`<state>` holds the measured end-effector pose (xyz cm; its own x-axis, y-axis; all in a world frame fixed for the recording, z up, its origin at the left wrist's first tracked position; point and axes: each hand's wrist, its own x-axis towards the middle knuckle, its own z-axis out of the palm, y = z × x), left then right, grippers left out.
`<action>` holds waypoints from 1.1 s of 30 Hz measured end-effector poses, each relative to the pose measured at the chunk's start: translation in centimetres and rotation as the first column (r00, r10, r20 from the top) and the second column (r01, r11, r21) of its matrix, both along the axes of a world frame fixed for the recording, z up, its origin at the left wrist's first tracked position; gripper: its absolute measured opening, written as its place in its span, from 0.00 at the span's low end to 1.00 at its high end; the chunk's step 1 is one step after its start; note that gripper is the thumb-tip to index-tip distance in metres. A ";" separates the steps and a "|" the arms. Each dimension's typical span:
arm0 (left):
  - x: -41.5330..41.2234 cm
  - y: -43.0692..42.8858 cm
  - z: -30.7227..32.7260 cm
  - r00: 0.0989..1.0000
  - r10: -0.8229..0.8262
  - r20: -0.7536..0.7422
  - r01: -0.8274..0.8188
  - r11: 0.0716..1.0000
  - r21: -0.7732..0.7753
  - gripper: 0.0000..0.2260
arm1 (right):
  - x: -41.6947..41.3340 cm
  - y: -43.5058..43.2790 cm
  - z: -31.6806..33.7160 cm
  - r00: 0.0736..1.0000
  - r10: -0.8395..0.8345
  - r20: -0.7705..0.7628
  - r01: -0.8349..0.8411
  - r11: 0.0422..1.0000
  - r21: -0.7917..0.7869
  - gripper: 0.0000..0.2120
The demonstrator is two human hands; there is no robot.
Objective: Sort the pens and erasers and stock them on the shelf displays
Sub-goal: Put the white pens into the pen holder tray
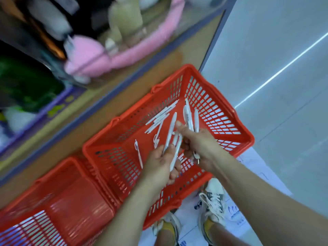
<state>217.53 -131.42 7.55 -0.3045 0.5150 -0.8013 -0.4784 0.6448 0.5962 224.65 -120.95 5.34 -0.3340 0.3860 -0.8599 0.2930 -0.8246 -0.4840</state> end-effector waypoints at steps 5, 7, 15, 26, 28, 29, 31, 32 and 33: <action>1.1 1.8 12.8 0.995 -0.073 -0.075 0.075 0.997 0.027 0.16 | 1.0 0.1 13.3 0.987 -0.035 -0.158 0.029 0.999 -0.036 0.12; 1.4 2.2 18.2 0.992 -0.063 -0.110 0.067 0.997 0.033 0.18 | 1.3 0.4 18.5 0.987 -0.051 -0.153 0.051 0.999 -0.002 0.12; 2.4 1.8 37.9 0.867 -0.044 -0.497 0.099 0.991 0.086 0.14 | 0.3 1.4 37.4 0.900 -0.365 -0.238 0.403 0.905 0.138 0.06; -1.3 -2.3 53.9 0.567 -0.063 -0.821 0.162 0.986 0.036 0.16 | -3.0 -0.2 53.7 0.894 -0.053 -0.444 0.137 0.978 0.158 0.04; -2.7 -3.5 55.4 0.592 -0.061 -0.803 0.138 0.990 0.027 0.14 | -3.9 0.0 55.2 0.880 0.049 -0.473 0.042 0.983 0.179 0.04; -3.4 -4.0 55.9 0.605 -0.072 -0.793 0.139 0.990 0.016 0.14 | -4.5 0.0 55.8 0.868 0.098 -0.487 -0.001 0.981 0.194 0.05; -4.7 -5.3 56.8 0.625 -0.116 -0.772 0.172 0.985 -0.009 0.14 | -5.8 -0.3 57.1 0.839 0.174 -0.516 -0.071 0.975 0.212 0.08; -5.4 -5.9 57.2 0.633 -0.138 -0.762 0.195 0.981 -0.015 0.13 | -6.5 -0.6 57.6 0.831 0.196 -0.521 -0.095 0.972 0.214 0.10; -6.0 -6.4 57.6 0.635 -0.161 -0.756 0.219 0.976 -0.025 0.13 | -7.2 -1.0 57.9 0.829 0.203 -0.521 -0.105 0.972 0.212 0.11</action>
<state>211.56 -137.85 65.13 -0.6746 0.6713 -0.3069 0.2793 0.6170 0.7357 217.46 -121.92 63.27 -0.7897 0.4109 -0.4556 0.0641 -0.6833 -0.7273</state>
